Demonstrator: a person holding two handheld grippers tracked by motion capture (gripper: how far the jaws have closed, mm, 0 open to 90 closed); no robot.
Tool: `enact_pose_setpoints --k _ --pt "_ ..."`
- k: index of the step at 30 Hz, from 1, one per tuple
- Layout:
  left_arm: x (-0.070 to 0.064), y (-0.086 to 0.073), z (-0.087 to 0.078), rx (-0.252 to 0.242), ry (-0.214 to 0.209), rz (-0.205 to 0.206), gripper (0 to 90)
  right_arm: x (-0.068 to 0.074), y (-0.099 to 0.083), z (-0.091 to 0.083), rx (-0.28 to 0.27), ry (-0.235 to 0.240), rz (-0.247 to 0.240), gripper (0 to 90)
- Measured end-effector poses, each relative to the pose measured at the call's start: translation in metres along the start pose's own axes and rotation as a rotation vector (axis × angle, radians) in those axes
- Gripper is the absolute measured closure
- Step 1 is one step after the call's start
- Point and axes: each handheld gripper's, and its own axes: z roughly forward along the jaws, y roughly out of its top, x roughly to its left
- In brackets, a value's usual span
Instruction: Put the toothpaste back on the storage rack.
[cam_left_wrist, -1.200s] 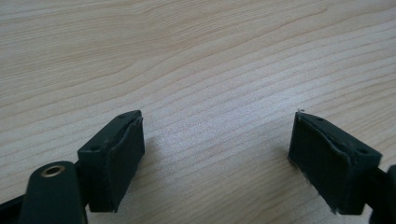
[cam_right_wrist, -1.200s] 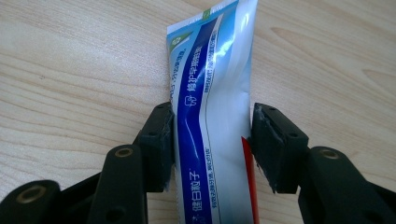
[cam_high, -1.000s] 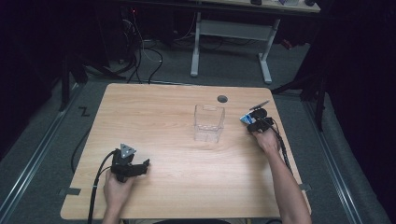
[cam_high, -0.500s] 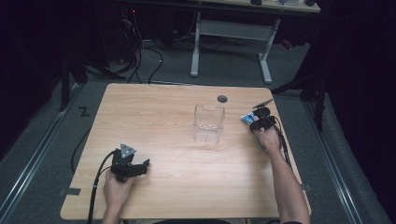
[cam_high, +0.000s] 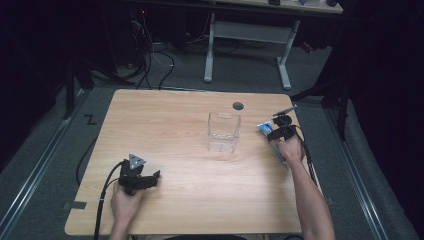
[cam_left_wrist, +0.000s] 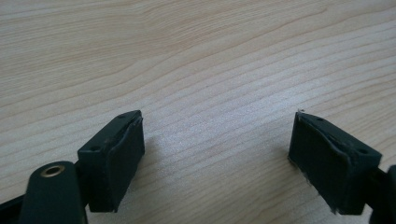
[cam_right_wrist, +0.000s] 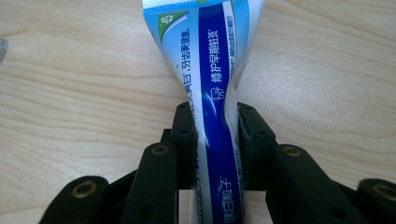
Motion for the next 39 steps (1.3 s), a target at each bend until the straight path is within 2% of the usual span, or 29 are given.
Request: enact_pose_setpoints --k 4,8,14,24,27,33,39 --pt "0.0 0.0 0.0 -0.001 0.0 0.0 18.7 0.005 -0.001 -0.007 -0.014 0.03 -0.021 71.7" --pt "0.0 0.0 0.0 -0.001 0.0 0.0 18.7 0.011 -0.002 -0.016 -0.031 0.052 -0.063 71.8" --pt "0.0 0.0 0.0 0.0 0.0 -0.001 18.7 0.017 -0.006 -0.032 -0.078 0.141 -0.079 71.7" --pt "0.0 0.0 0.0 0.0 -0.001 0.0 18.7 0.032 -0.014 -0.055 -0.142 0.164 -0.147 71.6" --pt "0.0 0.0 0.0 0.0 -0.001 0.0 18.7 0.033 -0.02 -0.06 -0.166 0.19 -0.146 71.7" --pt "0.0 0.0 0.0 0.0 0.0 0.0 18.7 0.033 -0.03 -0.065 -0.186 0.21 -0.154 71.6" --pt "0.0 0.0 0.0 0.0 0.0 0.001 18.7 0.035 -0.04 -0.072 -0.233 0.236 -0.153 71.5"
